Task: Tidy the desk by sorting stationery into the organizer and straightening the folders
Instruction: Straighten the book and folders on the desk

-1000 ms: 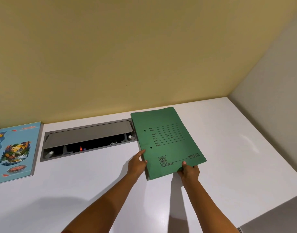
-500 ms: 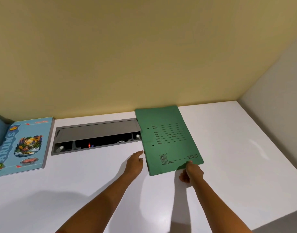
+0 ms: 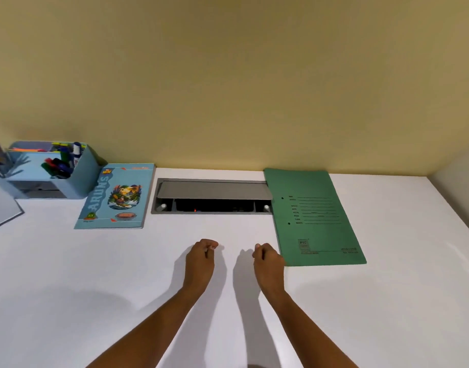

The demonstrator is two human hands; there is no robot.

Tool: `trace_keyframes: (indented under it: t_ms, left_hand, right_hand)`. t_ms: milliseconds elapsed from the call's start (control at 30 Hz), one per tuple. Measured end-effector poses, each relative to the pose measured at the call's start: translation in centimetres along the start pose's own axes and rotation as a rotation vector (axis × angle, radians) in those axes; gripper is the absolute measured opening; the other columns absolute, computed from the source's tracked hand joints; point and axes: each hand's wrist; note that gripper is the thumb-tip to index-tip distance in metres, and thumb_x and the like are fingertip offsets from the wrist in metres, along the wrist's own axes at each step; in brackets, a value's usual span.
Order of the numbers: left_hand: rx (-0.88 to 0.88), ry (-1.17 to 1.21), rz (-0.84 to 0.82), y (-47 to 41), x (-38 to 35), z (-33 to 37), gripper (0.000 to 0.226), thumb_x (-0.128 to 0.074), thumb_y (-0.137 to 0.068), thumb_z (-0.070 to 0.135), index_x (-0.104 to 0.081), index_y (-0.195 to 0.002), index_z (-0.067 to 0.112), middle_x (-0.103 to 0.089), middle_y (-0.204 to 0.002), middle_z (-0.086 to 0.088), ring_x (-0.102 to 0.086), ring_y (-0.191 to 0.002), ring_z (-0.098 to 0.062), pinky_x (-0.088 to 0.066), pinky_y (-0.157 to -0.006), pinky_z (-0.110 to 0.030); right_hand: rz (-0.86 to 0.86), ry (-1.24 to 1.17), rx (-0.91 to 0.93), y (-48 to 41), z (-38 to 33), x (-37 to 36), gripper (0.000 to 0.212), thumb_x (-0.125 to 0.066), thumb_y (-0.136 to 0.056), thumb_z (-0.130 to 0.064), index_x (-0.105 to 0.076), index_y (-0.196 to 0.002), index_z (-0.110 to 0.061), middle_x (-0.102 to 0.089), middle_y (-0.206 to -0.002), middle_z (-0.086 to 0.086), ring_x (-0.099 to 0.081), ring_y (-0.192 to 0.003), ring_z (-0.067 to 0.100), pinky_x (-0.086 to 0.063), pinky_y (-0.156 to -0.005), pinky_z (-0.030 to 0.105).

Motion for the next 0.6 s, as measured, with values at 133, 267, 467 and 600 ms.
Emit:
trace_keyframes:
  t_ms: [133,267,467,600]
  left_hand:
    - [0.022,-0.013,0.114,0.3,7.4,-3.1,0.021,-0.045,-0.098,0.007,-0.065,-0.105,0.005,-0.067,-0.108,-0.010,-0.062,-0.101,-0.026,-0.048,-0.096,-0.035]
    - [0.085,-0.033,0.223,-0.2,15.7,-6.7,0.020,-0.047,-0.097,0.010,-0.065,-0.105,0.005,-0.067,-0.109,-0.011,-0.062,-0.101,-0.027,-0.048,-0.096,-0.035]
    - [0.190,-0.015,0.418,-1.2,27.7,-12.9,0.018,-0.048,-0.095,0.007,-0.065,-0.096,0.010,-0.067,-0.105,-0.008,-0.061,-0.095,-0.023,-0.043,-0.083,-0.026]
    - [0.251,-0.037,0.547,-2.7,35.6,-16.6,0.020,-0.046,-0.094,0.006,-0.065,-0.100,0.004,-0.068,-0.105,-0.010,-0.062,-0.099,-0.027,-0.044,-0.084,-0.031]
  right_hand:
    - [-0.123,0.057,0.134,3.0,-4.2,-6.2,0.028,-0.046,-0.098,-0.019,-0.054,-0.073,-0.011,-0.060,-0.064,0.003,-0.050,-0.055,0.014,-0.033,-0.048,0.017]
    - [-0.227,0.046,0.214,6.3,-9.4,-13.0,0.020,-0.051,-0.097,-0.020,-0.057,-0.079,-0.012,-0.062,-0.072,0.001,-0.053,-0.061,0.011,-0.034,-0.052,0.009]
    - [-0.377,0.090,0.317,10.5,-16.7,-23.1,0.014,-0.053,-0.096,-0.019,-0.063,-0.097,-0.009,-0.068,-0.090,0.004,-0.058,-0.076,0.012,-0.039,-0.064,0.014]
    - [-0.481,0.143,0.420,12.0,-20.8,-29.5,0.013,-0.052,-0.096,-0.019,-0.062,-0.096,-0.012,-0.068,-0.091,0.005,-0.059,-0.080,0.016,-0.037,-0.065,0.018]
Point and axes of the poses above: each hand's wrist, its own y-axis away from the middle knuckle, its own x-axis out of the back of the hand, z = x × y
